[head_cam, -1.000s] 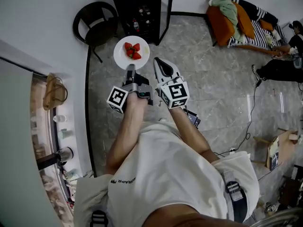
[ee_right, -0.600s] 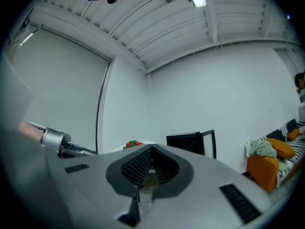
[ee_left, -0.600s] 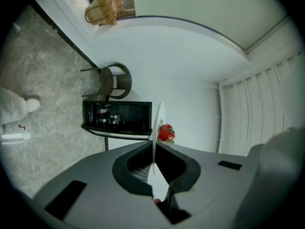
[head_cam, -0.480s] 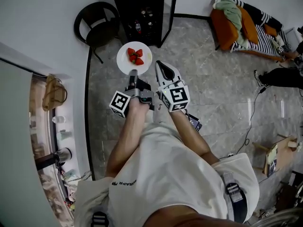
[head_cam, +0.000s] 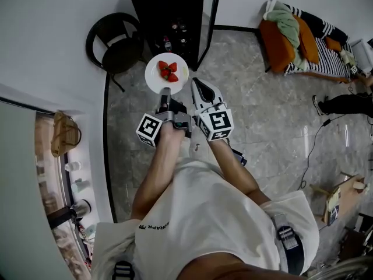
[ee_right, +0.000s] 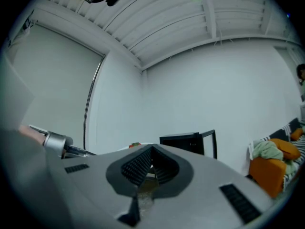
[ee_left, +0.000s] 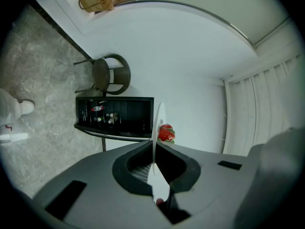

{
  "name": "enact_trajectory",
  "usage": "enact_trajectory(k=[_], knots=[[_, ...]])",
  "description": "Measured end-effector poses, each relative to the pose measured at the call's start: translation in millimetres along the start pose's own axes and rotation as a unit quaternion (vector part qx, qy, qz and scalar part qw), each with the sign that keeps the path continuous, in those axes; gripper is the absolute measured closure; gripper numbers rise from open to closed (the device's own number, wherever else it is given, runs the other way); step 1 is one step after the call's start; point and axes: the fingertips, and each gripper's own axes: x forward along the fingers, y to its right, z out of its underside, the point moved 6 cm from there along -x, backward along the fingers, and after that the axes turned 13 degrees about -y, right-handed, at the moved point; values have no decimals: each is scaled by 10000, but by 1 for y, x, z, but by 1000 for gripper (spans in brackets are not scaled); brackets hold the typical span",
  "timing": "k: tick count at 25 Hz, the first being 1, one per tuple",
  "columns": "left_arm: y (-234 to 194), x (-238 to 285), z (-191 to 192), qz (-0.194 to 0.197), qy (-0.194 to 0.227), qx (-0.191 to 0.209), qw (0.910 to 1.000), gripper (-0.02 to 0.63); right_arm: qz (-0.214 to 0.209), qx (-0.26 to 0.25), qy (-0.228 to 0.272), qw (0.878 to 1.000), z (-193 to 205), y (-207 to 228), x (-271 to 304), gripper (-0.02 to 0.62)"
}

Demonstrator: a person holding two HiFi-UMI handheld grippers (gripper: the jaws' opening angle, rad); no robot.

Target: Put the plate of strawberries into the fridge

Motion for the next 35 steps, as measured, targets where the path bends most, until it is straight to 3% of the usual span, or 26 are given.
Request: enact_trajectory(k=[24,28,35], knots=[[17,203,-124,-194,-305,-148,9992,595,208,193,-244,9993,-55,83,206,583],[6,238,-163,-304,-391,-203,9986,595,280,233,-300,9989,-58,91,259,583],[26,247,-175,-320,-523,7,9981,595,295,339,-247,9987,-76,99,267,583]])
